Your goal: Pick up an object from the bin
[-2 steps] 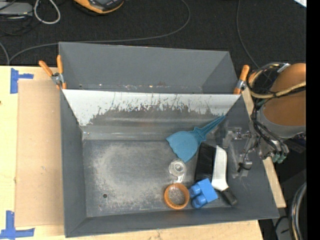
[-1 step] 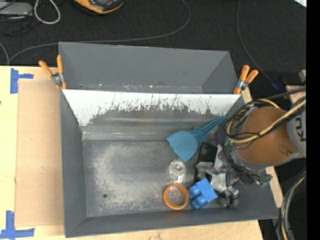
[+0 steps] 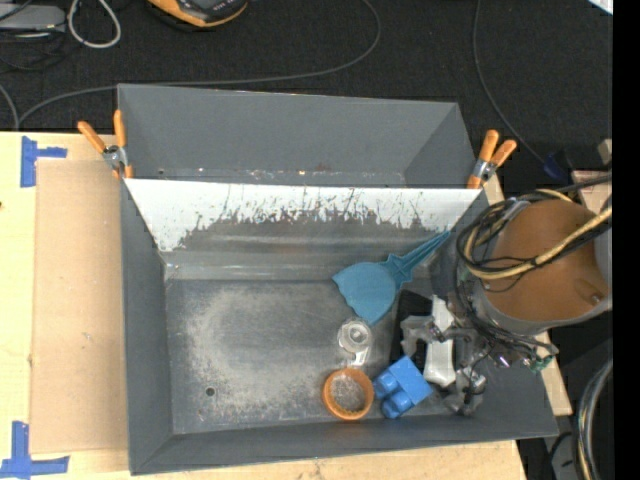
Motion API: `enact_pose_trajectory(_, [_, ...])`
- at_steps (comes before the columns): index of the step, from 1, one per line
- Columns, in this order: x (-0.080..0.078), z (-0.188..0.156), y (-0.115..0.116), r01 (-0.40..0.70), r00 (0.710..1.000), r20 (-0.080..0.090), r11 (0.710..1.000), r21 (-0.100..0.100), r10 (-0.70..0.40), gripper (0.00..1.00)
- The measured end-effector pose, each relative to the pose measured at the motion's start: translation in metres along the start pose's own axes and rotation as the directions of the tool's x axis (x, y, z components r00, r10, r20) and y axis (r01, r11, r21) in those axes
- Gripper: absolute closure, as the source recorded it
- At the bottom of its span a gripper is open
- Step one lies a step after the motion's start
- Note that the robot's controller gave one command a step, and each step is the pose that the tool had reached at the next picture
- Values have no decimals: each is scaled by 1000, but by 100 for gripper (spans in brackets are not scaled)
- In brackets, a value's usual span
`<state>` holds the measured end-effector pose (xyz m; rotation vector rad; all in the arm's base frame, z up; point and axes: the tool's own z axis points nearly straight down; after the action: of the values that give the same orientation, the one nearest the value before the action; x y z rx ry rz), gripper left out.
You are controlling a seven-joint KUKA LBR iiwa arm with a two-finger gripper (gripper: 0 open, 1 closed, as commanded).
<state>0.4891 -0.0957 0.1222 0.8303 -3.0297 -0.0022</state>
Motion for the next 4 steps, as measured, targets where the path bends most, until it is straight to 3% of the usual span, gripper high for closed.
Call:
enact_pose_trajectory(1, [-10,22,29,259,966,2,966,-9,-259,0])
enact_pose_trajectory(2, [-16,47,46,278,960,28,960,24,-279,0])
enact_pose_trajectory(3, [-22,47,55,318,947,34,948,31,-319,100])
enact_pose_trajectory(4, [-22,47,55,320,946,34,947,31,-321,100])
